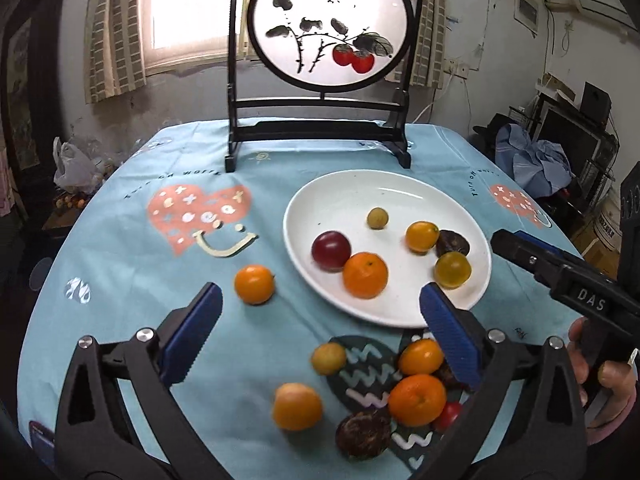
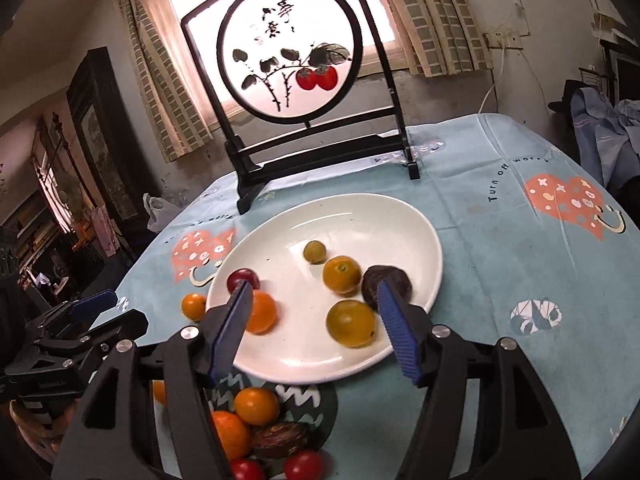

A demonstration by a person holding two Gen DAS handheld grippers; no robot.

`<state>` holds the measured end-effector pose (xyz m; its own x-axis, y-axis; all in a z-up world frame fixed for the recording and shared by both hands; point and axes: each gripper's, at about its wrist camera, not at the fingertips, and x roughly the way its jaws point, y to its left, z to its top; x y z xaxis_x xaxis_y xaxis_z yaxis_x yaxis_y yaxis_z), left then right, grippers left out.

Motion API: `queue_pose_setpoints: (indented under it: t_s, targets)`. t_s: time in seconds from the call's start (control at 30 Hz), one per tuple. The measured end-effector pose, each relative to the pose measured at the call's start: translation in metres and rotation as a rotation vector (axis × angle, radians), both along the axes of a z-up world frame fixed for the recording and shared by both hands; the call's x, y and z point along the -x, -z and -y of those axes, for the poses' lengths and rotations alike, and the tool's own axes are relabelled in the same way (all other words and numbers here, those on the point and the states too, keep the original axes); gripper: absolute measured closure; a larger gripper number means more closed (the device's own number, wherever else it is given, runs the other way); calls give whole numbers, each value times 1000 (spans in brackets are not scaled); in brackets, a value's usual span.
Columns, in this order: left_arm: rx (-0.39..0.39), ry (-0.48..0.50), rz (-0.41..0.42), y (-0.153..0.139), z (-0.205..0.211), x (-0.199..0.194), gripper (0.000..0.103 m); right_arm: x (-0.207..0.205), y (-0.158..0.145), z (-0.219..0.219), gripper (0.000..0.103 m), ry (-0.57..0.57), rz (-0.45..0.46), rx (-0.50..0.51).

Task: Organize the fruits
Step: 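Grasp the red cherry tomato with the right tool while the left tool grasps the orange citrus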

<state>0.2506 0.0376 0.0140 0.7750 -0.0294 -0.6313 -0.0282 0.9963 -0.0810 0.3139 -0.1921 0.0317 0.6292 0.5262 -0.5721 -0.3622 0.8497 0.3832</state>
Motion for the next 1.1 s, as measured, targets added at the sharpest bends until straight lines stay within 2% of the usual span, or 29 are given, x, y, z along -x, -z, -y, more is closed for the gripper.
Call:
queue_pose_setpoints:
  t_s: [0.07,0.13,0.3,0.5,0.6,0.67,0.87,1.0,1.1]
  targets:
    - [10,-27,-2,13,-13,11,2,12,4,-7,38,-26,-22,25]
    - [-3,-83,-53,25,-23,15,2,23,9,-13,38,-33,-42,60]
    - [-26,-146,-38,28,-35,27,2,48,15,-17,38,-35,-68,112]
    - [-61,-111,-61,35,-26,37,2,67,23,-4,36,-38,-108,115]
    - [-118,-112,-53,38,-22,43,2,73,34,-2,36,-88,-180,120]
    - [-145,-125,-63,41,-22,44,2,78,37,-2,36,-92,-189,131]
    - [-108,-139,-77,41,-31,45,2,85,44,-7,37,-122,-212,158]
    - [-78,-159,-92,43,-38,44,2,87,48,-12,49,-155,-222,173]
    - [-42,-166,-100,43,-44,44,2,88,52,-15,54,-173,-232,180]
